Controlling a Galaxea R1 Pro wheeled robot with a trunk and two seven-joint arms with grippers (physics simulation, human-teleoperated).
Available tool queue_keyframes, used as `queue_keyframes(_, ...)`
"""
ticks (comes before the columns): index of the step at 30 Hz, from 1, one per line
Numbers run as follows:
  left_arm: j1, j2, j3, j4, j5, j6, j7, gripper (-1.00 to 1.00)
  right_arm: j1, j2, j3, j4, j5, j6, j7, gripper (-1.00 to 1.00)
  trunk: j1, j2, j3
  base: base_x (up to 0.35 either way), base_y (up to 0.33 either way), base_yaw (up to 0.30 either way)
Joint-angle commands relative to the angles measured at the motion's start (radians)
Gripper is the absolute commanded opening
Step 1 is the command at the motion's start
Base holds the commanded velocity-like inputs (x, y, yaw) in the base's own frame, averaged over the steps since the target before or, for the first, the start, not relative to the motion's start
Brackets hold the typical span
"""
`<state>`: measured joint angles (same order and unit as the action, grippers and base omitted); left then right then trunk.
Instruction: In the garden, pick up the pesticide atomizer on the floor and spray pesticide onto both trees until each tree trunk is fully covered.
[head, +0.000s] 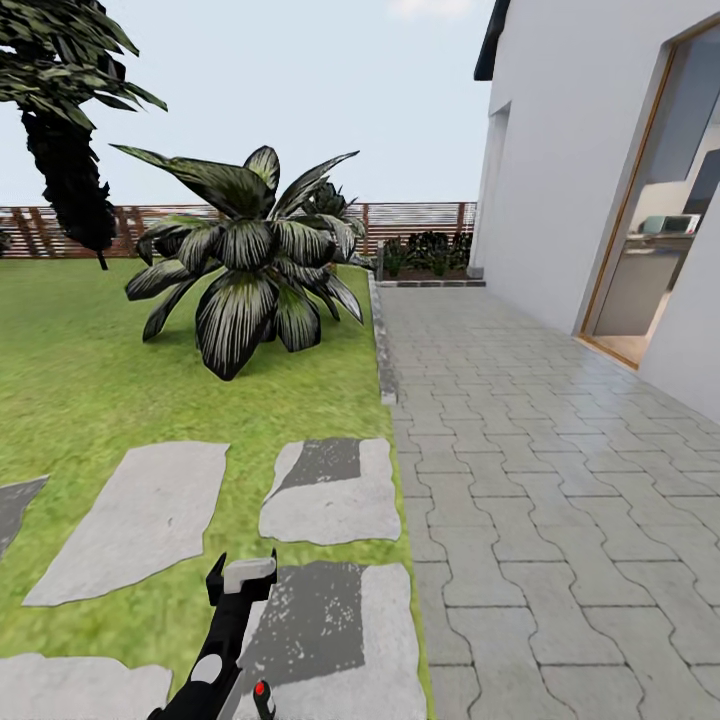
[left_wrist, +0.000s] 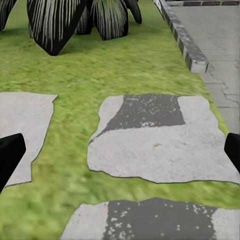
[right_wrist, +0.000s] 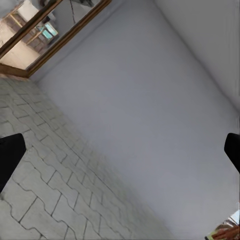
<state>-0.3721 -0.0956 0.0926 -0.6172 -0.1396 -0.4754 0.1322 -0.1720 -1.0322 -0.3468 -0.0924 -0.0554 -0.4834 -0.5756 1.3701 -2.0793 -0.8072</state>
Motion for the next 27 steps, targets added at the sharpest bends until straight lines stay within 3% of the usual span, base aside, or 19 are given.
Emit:
queue_keyframes(1,-0.001,-0.001,0.004,0.001,-0.011,-0.003,0.004,1.0,-0.001,0.0,0.002,-0.008,-0.006,-0.005,0.0,1.0,0.004,-0.008,-0.004,0.0,0.0,0.0)
queue_keyframes(27,-0.001,-0.001,0.004,-0.001,-0.009,-0.005,0.004,1.0,-0.001,0.0,-0.002,-0.053,-0.01,-0.006,-0.001,1.0,0.103,-0.19,-0.086,0.0,0.0,0.0)
